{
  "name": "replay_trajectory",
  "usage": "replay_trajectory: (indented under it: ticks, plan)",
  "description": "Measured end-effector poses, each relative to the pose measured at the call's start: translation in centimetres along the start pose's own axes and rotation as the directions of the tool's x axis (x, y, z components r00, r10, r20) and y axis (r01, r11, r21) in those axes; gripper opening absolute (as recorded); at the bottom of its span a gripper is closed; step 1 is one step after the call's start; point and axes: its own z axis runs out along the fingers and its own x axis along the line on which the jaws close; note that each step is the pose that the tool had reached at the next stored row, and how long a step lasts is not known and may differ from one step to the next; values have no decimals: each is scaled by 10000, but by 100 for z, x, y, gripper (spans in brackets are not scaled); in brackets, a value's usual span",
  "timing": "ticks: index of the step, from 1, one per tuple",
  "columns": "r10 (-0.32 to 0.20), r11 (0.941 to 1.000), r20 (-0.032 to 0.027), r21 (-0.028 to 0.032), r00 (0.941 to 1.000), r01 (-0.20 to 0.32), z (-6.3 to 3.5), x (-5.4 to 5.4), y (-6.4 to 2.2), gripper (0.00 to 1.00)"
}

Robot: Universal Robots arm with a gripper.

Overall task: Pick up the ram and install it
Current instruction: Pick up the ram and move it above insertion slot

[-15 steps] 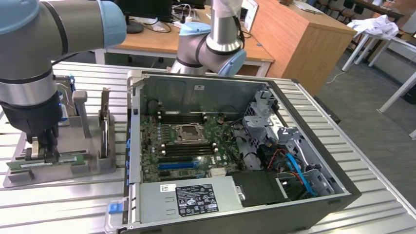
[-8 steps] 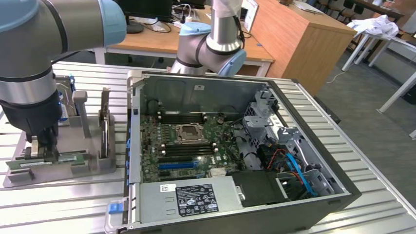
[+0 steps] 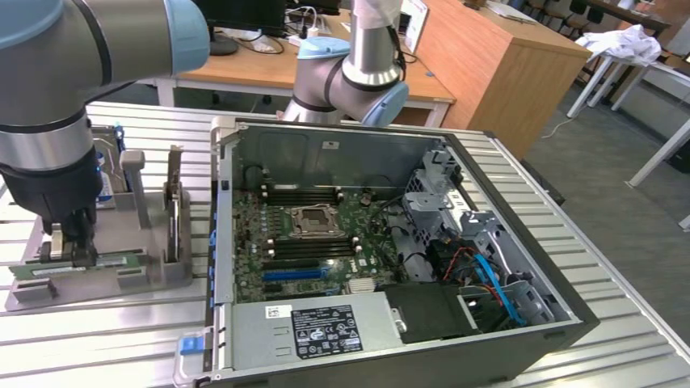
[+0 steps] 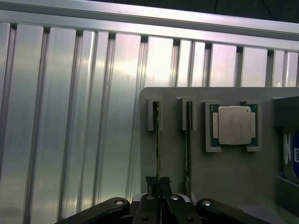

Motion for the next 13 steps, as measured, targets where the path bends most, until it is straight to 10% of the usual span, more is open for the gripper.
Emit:
replay_trajectory:
  ticks: [13]
  plan:
    - [0,10000,0,1,10000,0,-45,-1,-1,12]
